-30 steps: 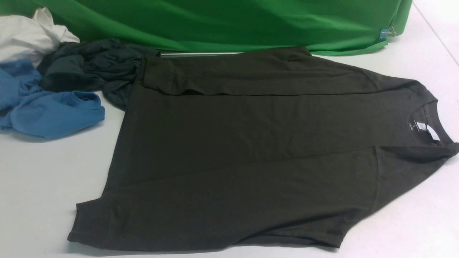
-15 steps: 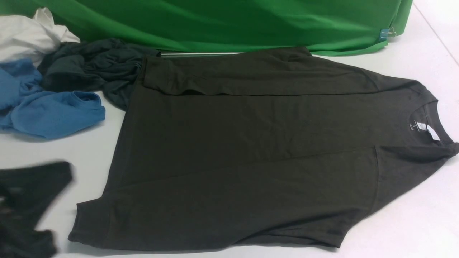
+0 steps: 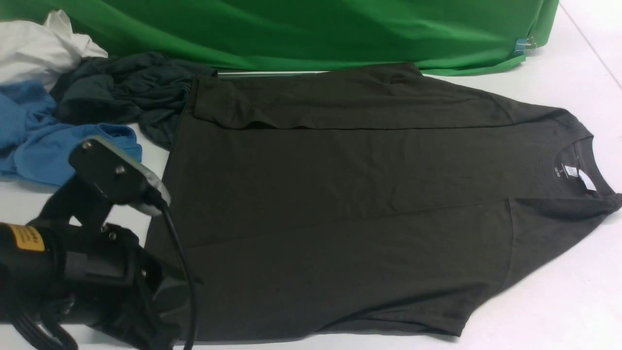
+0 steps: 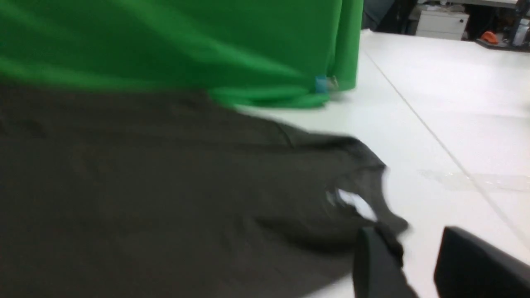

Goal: Fold a long-sleeved shirt on a white desktop.
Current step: 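Grasp the left edge of the dark T-shirt lying flat on the table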

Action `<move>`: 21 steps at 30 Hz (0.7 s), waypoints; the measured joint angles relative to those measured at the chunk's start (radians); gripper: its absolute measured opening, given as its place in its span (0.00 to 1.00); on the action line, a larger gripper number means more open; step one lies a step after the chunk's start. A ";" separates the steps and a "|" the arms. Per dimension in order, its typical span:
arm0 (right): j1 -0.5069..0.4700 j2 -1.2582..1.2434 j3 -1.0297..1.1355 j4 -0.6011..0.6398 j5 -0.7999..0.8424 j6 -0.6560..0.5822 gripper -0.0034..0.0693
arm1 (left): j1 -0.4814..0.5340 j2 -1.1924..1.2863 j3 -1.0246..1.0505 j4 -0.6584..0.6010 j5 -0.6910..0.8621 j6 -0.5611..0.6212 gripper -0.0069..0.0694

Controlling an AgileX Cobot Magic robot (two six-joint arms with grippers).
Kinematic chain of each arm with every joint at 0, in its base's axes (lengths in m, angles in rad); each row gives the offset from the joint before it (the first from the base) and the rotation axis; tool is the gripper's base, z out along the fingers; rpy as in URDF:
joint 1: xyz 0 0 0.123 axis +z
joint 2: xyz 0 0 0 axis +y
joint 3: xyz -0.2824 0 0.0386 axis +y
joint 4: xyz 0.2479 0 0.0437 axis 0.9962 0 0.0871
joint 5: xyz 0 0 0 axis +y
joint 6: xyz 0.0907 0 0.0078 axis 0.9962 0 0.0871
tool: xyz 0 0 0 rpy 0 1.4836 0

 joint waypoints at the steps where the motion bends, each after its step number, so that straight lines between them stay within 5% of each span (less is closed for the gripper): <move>1: 0.000 0.000 0.000 0.033 -0.038 0.048 0.38 | 0.000 0.000 -0.001 0.000 0.011 0.002 0.12; 7: 0.001 0.000 0.000 0.122 -0.331 0.358 0.37 | -0.001 0.000 -0.003 0.000 0.071 0.029 0.12; 11: 0.065 0.017 -0.062 0.129 -0.214 0.453 0.33 | -0.001 0.000 -0.003 0.001 0.074 0.041 0.12; 18: 0.505 0.319 -0.560 0.133 0.466 -0.006 0.31 | -0.001 0.037 -0.062 0.002 0.106 0.070 0.12; 21: 0.659 0.436 -0.709 0.123 0.664 -0.097 0.31 | -0.001 0.064 -0.097 0.002 0.147 0.078 0.12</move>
